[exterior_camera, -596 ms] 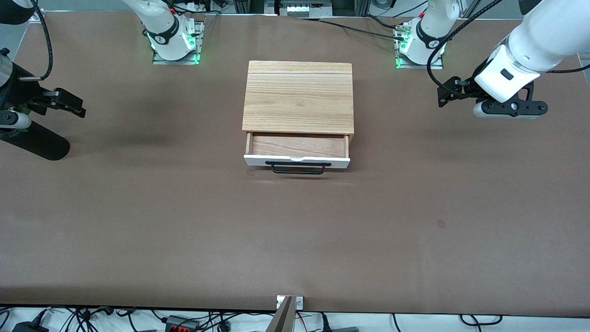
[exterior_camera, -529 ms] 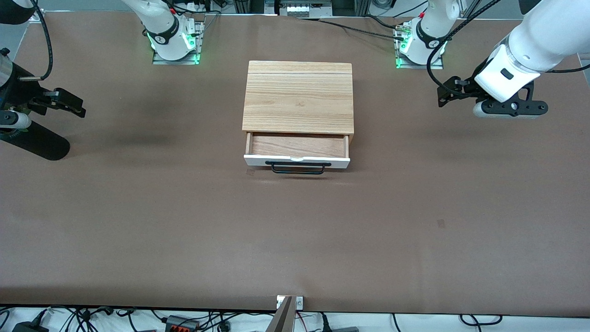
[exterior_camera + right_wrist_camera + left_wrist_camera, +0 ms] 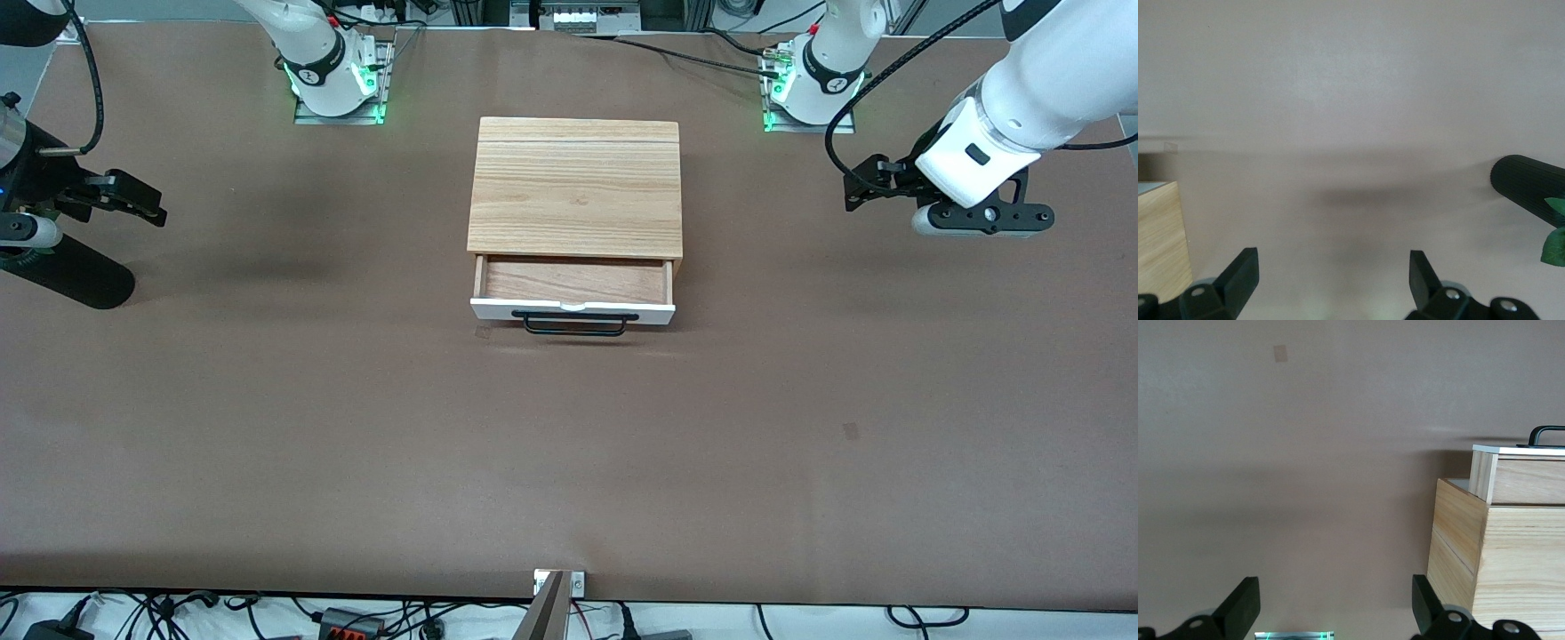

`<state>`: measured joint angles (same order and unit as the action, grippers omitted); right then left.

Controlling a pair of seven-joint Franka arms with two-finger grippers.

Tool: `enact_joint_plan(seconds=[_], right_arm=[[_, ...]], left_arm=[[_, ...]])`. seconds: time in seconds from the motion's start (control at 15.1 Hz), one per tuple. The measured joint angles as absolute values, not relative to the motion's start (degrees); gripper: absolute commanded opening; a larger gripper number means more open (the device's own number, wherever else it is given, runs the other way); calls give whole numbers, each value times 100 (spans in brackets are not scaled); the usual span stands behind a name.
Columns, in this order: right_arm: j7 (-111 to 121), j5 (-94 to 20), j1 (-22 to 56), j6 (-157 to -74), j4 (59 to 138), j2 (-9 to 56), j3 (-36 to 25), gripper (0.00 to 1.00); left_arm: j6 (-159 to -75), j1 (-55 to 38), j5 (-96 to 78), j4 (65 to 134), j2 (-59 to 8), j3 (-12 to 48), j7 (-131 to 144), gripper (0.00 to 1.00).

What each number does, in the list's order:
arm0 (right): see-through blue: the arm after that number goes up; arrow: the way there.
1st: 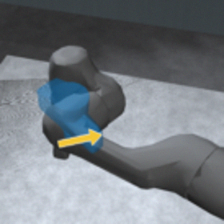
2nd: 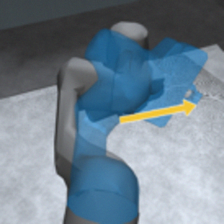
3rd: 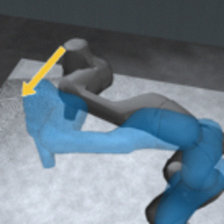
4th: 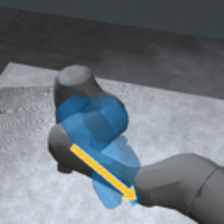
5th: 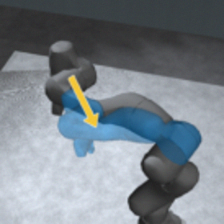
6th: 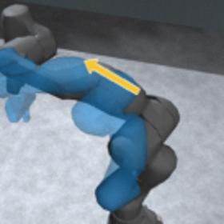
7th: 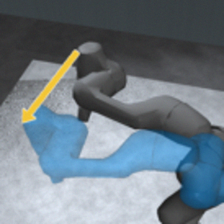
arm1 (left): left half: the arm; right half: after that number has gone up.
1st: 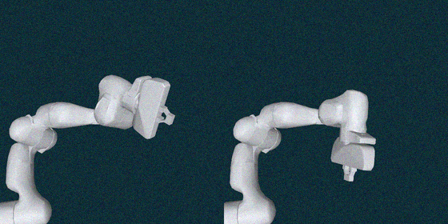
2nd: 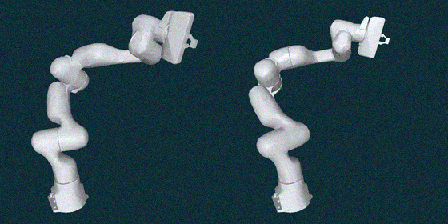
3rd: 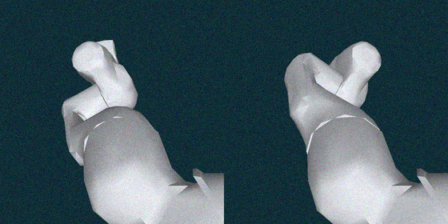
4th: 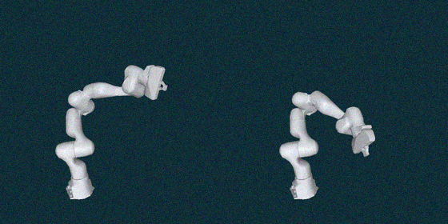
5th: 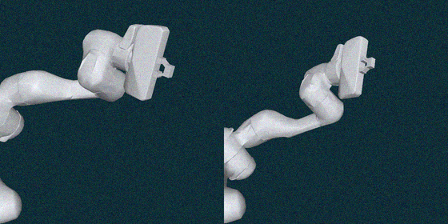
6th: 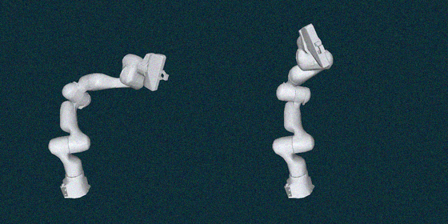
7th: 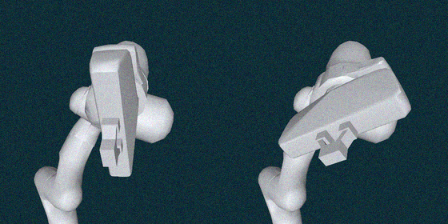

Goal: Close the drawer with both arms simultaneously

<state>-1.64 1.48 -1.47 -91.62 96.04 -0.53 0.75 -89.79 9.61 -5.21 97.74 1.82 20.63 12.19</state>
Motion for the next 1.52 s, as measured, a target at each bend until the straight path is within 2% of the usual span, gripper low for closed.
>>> enact_joint_plan(seconds=[0.46,0.99,1.32,1.52], right_arm=[[-134,148,-125,-9127,9601,-48,76,100],[-134,136,-60,-8398,9602,-21,79,100],[-142,92,533,-8221,9613,249,116,100],[-211,-51,1064,-8776,9629,690,141,100]], left_arm=[[-8959,934,-521,9585,-23,2071,1218,100],[-8955,807,-521,9393,-664,2090,1215,100],[-9028,427,-521,9037,-1577,2090,1221,100],[-9076,156,-521,8533,-2311,2083,1260,100]])
